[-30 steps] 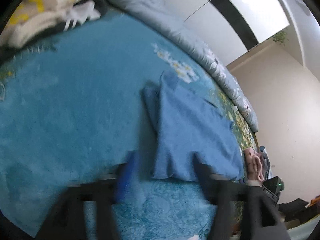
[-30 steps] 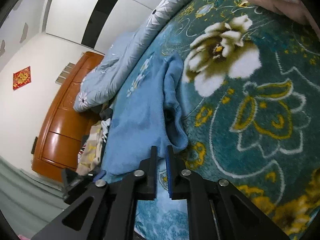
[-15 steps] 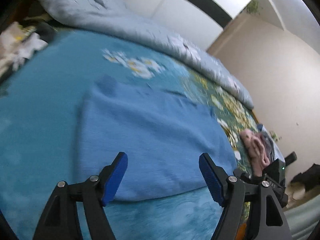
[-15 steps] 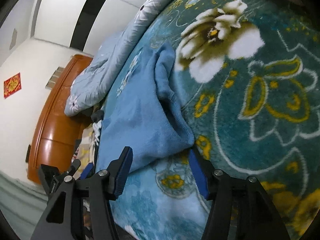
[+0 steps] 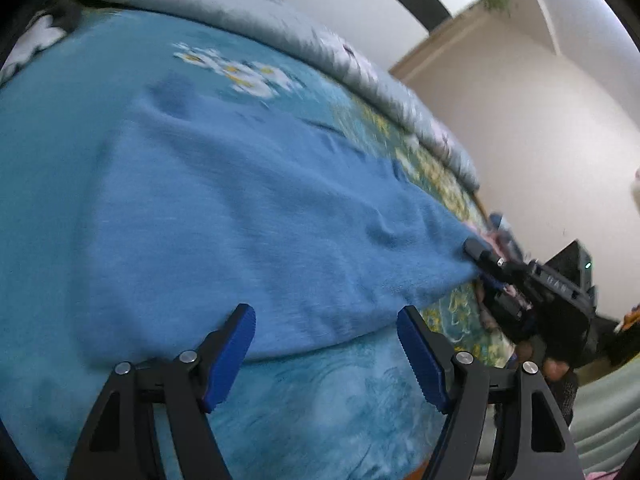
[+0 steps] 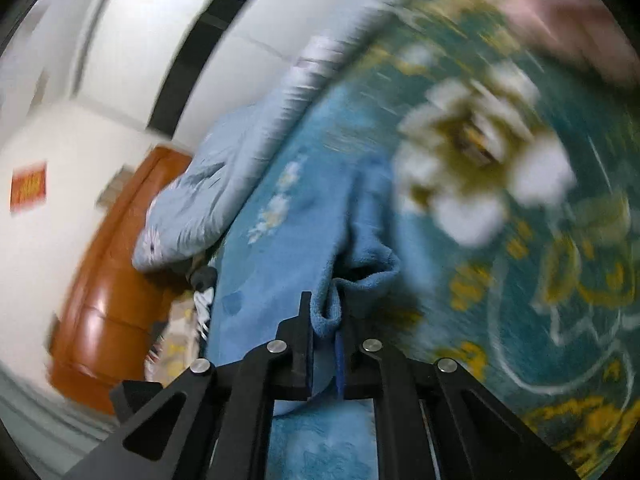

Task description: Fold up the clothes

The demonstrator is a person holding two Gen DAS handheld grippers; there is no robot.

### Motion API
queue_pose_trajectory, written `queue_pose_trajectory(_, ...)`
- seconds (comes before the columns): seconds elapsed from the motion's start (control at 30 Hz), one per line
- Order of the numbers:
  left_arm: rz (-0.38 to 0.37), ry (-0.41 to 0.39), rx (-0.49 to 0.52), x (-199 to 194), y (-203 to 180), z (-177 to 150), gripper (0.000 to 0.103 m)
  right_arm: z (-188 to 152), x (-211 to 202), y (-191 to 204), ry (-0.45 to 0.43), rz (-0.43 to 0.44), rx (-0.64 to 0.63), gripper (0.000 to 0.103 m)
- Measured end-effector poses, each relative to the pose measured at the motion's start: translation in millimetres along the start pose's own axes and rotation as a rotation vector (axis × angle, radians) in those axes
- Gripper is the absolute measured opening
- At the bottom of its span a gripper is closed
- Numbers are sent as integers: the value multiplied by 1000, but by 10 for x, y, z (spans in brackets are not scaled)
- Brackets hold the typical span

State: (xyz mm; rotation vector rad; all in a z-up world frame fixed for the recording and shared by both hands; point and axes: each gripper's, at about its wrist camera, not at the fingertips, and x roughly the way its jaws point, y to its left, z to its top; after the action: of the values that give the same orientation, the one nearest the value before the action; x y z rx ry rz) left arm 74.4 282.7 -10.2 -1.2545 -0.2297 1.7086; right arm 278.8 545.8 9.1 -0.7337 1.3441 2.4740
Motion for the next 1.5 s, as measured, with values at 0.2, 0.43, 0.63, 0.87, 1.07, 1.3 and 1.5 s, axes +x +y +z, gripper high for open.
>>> queue_pose_trajectory(0.2, 14, -161, -148, -794, 636, -55, 77, -236, 419, 1184, 52, -16, -411, 8)
queue_pose_trajectory(0.43, -11, -295, -285, -1412, 1227, -236, 77, -1131, 1244, 2124, 306, -44, -736, 8)
queue_pose_trajectory(0.63, -45, -303, -344, -1435, 1439, -330, 77, -1558, 1658, 2043, 422, -191, -776, 8)
queue_pose_trajectory(0.87, -69, -246, -324, -1201, 1324, -227, 77, -1507, 1349, 2082, 441, -84, -809, 34)
queue_pose_trajectory(1.07, 18, -201, -190, -795, 915, 156, 77, -778, 904, 1428, 232, -124, -427, 53)
queue_pose_trajectory(1.3, 330, -130, -118, -502, 783, 93, 77, -630, 885, 579, 276, -70, -105, 59)
queue_pose_trajectory(1.5, 245, -142, -206, -697, 923, -79, 77, -821, 1096, 577, 356, 100, -38, 60)
